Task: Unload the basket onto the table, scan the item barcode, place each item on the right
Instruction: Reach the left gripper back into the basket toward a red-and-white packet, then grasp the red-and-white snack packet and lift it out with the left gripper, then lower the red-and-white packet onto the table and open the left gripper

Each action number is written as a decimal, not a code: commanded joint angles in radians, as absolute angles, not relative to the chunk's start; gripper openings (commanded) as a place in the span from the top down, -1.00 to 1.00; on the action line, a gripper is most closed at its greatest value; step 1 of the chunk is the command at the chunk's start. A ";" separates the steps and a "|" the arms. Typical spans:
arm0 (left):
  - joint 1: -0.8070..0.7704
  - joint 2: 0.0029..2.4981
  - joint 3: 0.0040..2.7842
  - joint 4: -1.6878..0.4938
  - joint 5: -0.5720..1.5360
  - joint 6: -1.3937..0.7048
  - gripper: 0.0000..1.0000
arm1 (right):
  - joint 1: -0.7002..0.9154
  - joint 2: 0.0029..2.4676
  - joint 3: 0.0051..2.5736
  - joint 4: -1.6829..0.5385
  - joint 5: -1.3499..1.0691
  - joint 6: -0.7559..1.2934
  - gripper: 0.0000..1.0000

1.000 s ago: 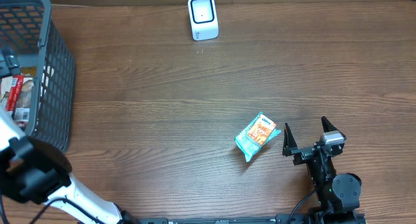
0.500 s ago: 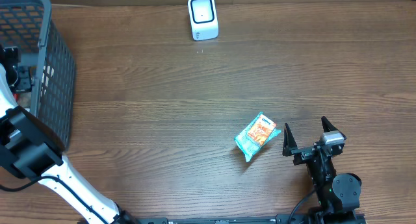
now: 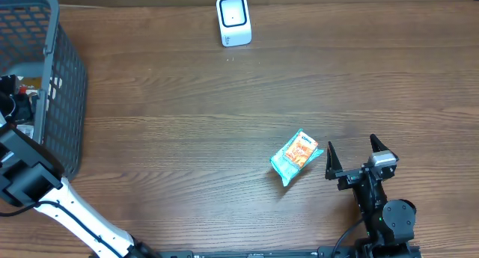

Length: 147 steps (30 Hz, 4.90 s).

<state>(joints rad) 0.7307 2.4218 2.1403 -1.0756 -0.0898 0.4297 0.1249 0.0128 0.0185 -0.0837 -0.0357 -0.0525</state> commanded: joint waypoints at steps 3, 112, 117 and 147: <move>0.730 2.510 2.123 -1.074 -0.081 0.449 -0.75 | 0.128 0.003 0.008 -0.082 -0.023 -0.050 -1.00; -0.342 1.608 0.915 -0.624 0.018 -0.326 0.36 | 0.128 0.003 0.008 -0.082 -0.023 -0.050 -1.00; -0.343 1.689 0.915 -0.593 0.047 -0.325 -0.11 | 0.128 0.003 0.008 -0.082 -0.023 -0.050 -1.00; -0.314 1.536 1.357 -0.950 -0.222 -0.311 -1.00 | 0.128 0.003 0.008 -0.082 -0.023 -0.050 -1.00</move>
<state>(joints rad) -0.3370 1.5459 1.3437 -0.9382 -0.0952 -0.3122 0.1253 0.0128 0.0185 -0.0841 -0.0357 -0.0525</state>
